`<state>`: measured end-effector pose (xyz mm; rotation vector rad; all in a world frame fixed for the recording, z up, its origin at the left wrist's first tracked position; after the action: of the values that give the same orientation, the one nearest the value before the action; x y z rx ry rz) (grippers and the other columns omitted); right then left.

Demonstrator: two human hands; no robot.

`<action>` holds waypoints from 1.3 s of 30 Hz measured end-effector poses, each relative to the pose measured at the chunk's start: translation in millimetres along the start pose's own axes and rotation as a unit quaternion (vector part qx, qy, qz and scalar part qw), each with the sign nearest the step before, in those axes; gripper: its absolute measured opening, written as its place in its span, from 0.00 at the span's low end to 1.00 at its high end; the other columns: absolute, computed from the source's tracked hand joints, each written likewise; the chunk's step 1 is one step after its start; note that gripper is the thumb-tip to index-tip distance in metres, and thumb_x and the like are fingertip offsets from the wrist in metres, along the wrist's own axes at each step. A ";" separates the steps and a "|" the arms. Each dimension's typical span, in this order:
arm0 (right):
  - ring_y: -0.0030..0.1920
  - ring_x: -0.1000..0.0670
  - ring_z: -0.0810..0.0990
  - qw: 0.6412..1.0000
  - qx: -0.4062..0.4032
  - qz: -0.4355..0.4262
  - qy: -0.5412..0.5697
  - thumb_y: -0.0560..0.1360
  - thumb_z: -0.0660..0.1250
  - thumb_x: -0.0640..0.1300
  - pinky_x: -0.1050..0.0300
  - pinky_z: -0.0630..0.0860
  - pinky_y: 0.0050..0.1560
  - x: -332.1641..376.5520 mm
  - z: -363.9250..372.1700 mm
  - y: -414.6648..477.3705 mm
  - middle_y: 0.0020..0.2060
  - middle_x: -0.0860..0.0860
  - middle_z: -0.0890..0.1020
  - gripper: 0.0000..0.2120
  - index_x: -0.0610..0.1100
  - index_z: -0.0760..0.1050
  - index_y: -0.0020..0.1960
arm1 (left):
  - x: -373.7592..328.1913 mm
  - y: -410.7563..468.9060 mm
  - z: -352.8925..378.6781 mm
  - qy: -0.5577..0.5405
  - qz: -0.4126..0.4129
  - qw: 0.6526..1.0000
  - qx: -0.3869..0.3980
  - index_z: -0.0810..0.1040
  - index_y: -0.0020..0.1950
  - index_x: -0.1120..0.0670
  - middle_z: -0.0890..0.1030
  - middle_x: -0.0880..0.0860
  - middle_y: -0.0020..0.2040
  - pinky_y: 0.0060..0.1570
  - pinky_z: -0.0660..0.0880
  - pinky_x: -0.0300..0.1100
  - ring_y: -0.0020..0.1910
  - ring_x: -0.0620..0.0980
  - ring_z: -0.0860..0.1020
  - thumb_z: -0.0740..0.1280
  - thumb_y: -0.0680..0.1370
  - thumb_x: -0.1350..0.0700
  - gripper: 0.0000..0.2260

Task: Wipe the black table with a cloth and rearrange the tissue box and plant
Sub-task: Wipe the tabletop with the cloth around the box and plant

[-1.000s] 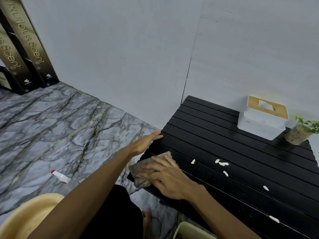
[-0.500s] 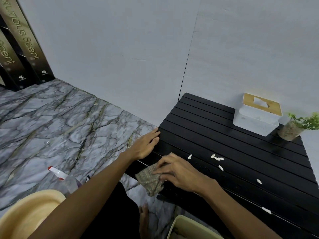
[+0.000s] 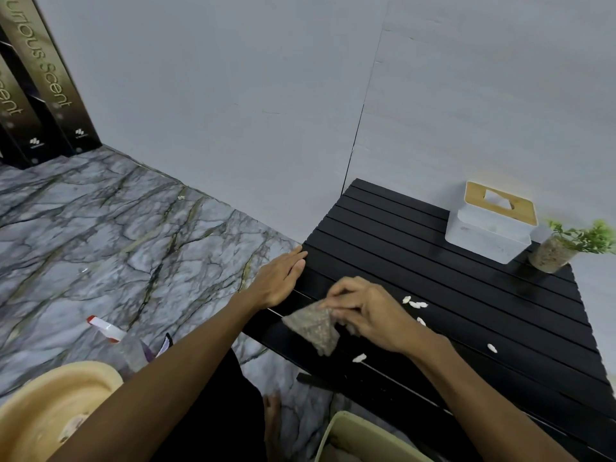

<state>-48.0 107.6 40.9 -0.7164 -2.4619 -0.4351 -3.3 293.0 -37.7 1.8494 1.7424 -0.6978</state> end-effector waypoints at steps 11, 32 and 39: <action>0.56 0.58 0.72 0.994 0.088 0.009 -0.059 0.79 0.67 0.55 0.56 0.71 0.59 -12.4 34.6 -45.9 0.55 0.62 0.76 0.13 0.59 0.81 0.62 | 0.0 -5.8 3.1 0.013 0.008 1.000 0.011 0.60 0.78 0.48 0.56 0.45 0.79 0.76 0.51 0.49 0.77 0.46 0.55 0.47 0.84 0.42 0.23; 0.59 0.49 0.75 0.985 0.009 0.157 -0.068 0.79 0.70 0.47 0.45 0.71 0.63 -75.8 -9.5 30.4 0.58 0.55 0.80 0.11 0.50 0.82 0.60 | -8.4 -2.7 0.8 -0.034 0.020 0.998 -0.057 0.54 0.79 0.55 0.65 0.53 0.76 0.71 0.58 0.40 0.75 0.52 0.63 0.54 0.84 0.57 0.23; 0.55 0.53 0.74 0.988 0.037 0.125 -0.081 0.79 0.68 0.50 0.49 0.71 0.58 -73.7 -6.3 -28.9 0.54 0.58 0.78 0.09 0.54 0.83 0.58 | -14.9 -5.4 0.1 0.045 0.030 0.995 -0.080 0.57 0.78 0.54 0.67 0.55 0.75 0.73 0.58 0.55 0.74 0.55 0.64 0.49 0.83 0.47 0.24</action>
<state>-9.2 52.2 -0.7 -1.0497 -2.4786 -0.1955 -9.4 282.2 -27.9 1.8390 1.7373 -0.4436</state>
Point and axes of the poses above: each hand's wrist, its own y-axis towards the middle knuckle, its own z-axis out of the palm, x = y × z, the point moved 7 cm from there along y, towards the middle knuckle
